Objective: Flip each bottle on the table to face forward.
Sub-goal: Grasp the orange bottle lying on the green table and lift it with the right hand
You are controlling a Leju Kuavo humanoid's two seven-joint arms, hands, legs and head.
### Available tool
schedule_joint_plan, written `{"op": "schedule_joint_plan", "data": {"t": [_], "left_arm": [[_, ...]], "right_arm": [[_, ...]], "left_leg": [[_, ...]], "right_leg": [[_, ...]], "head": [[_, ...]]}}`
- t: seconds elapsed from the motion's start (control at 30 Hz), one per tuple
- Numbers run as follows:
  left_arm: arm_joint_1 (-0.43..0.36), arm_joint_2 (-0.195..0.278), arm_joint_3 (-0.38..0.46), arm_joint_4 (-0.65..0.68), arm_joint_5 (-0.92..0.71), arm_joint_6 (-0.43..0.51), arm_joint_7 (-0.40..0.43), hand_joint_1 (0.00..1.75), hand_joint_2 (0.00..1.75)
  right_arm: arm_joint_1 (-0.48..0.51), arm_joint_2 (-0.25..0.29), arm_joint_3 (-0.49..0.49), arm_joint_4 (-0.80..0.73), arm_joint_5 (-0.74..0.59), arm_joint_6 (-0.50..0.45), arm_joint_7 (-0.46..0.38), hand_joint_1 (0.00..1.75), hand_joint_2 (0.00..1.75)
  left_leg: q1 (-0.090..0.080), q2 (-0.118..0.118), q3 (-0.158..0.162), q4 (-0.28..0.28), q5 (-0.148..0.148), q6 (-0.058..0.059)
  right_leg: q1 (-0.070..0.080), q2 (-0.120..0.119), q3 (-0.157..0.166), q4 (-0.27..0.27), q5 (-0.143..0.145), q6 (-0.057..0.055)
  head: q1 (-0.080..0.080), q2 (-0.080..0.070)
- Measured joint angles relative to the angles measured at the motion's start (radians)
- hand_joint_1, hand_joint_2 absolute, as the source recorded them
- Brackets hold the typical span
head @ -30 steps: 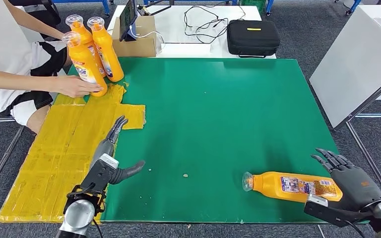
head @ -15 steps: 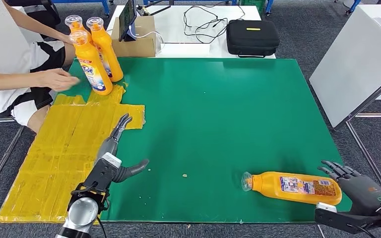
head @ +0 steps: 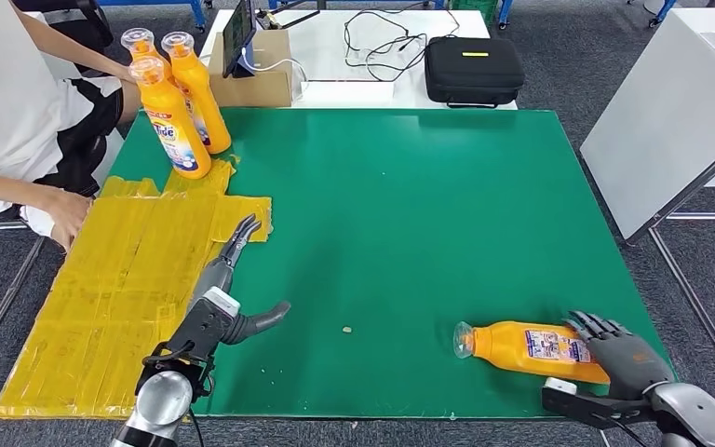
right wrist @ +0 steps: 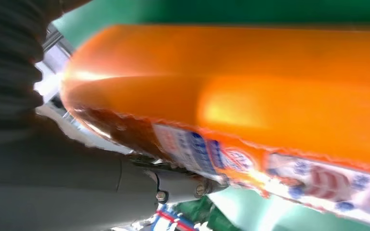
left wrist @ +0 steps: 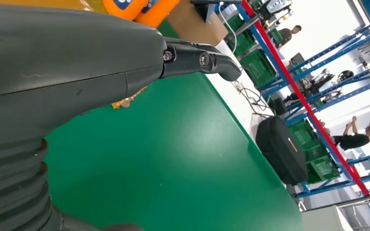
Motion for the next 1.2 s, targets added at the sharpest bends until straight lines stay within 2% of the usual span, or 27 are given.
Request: {"op": "schedule_joint_plan", "data": {"t": [0.1, 0.23, 0.27, 0.43, 0.67, 0.97, 1.1, 1.2], "left_arm": [[0.0, 0.0, -0.005, 0.0, 0.0, 0.0, 0.007, 0.0, 1.75], [0.0, 0.0, -0.007, 0.0, 0.0, -0.001, 0.009, 0.0, 1.75], [0.0, 0.0, -0.007, 0.0, 0.0, -0.001, 0.009, 0.0, 1.75], [0.0, 0.0, -0.009, 0.0, 0.0, -0.001, 0.01, 0.0, 1.75], [0.003, 0.0, -0.009, 0.0, 0.002, -0.007, 0.018, 0.0, 1.75], [0.015, 0.0, -0.008, -0.01, 0.005, -0.022, 0.024, 0.0, 1.75], [0.025, 0.0, -0.007, -0.022, 0.009, -0.046, 0.034, 0.0, 1.75], [0.032, 0.0, -0.01, -0.034, 0.024, -0.082, 0.054, 0.0, 1.75]], "right_arm": [[-0.042, 0.044, 0.023, 0.037, 0.031, -0.016, 0.011, 0.22, 1.75], [-0.075, 0.079, 0.04, 0.073, 0.049, -0.026, 0.016, 1.44, 1.75], [-0.08, 0.086, 0.043, 0.08, 0.054, -0.028, 0.017, 1.56, 1.75], [-0.094, 0.111, 0.051, 0.105, 0.071, -0.037, 0.018, 1.73, 1.75], [-0.113, 0.14, 0.056, 0.116, 0.112, -0.055, 0.023, 1.74, 1.75], [-0.132, 0.205, 0.056, 0.115, 0.168, -0.116, 0.04, 1.75, 1.75], [-0.134, 0.28, 0.028, 0.099, 0.147, -0.241, 0.024, 1.75, 1.75], [-0.135, 0.389, 0.002, 0.033, 0.069, -0.332, -0.009, 1.75, 1.75]], "left_leg": [[0.001, 0.002, 0.001, 0.0, 0.0, 0.0], [0.001, 0.002, 0.001, 0.0, 0.0, 0.0], [0.001, 0.002, 0.001, 0.0, 0.0, 0.0], [0.001, 0.002, 0.001, 0.0, 0.0, 0.0], [0.001, 0.002, 0.002, 0.0, 0.0, 0.0], [0.001, 0.001, 0.002, 0.0, 0.0, 0.0], [0.001, 0.003, 0.001, 0.0, 0.0, 0.0], [0.001, 0.002, 0.0, 0.0, 0.001, 0.0]], "right_leg": [[0.001, 0.001, 0.0, 0.0, 0.0, 0.0], [0.001, 0.001, 0.001, 0.0, 0.0, 0.0], [0.001, 0.001, 0.001, 0.0, 0.0, 0.0], [0.001, 0.001, 0.002, 0.0, 0.0, 0.0], [0.001, 0.001, 0.002, 0.0, 0.0, 0.0], [0.002, 0.001, 0.002, 0.0, 0.0, 0.0], [0.002, 0.001, 0.001, 0.001, 0.0, 0.0], [0.002, 0.001, 0.0, 0.001, 0.0, 0.0]], "head": [[0.0, 0.0], [0.0, 0.0], [0.0, 0.0], [0.0, 0.0], [0.0, 0.0], [0.0, 0.0], [0.0, 0.0], [0.0, 0.0]]}}
